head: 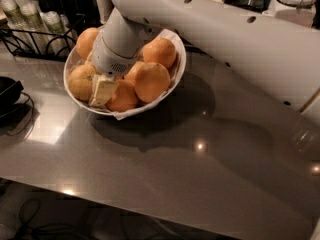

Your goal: Pick orange from white bowl

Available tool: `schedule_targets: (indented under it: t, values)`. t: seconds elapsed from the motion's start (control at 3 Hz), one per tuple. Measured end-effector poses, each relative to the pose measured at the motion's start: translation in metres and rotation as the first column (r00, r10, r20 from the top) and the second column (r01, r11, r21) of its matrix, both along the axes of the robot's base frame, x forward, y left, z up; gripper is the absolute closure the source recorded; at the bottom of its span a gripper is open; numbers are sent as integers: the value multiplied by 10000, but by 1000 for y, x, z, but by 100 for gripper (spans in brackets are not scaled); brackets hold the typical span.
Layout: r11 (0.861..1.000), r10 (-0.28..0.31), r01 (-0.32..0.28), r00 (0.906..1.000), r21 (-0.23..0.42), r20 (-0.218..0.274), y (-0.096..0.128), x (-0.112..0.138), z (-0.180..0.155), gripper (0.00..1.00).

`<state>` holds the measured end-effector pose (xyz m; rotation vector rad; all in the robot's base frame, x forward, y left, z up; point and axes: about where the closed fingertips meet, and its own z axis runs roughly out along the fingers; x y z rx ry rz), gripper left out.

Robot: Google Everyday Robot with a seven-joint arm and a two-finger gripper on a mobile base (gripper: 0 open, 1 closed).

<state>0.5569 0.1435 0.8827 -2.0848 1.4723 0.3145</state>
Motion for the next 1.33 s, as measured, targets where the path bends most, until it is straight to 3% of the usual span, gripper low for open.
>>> schedule_targets:
  t: [1.0, 1.33]
  values:
    - [9997, -60, 59, 10000, 223, 36, 4, 0, 6, 100]
    - [9894, -377, 310, 9983, 1421, 448, -15, 4, 37, 100]
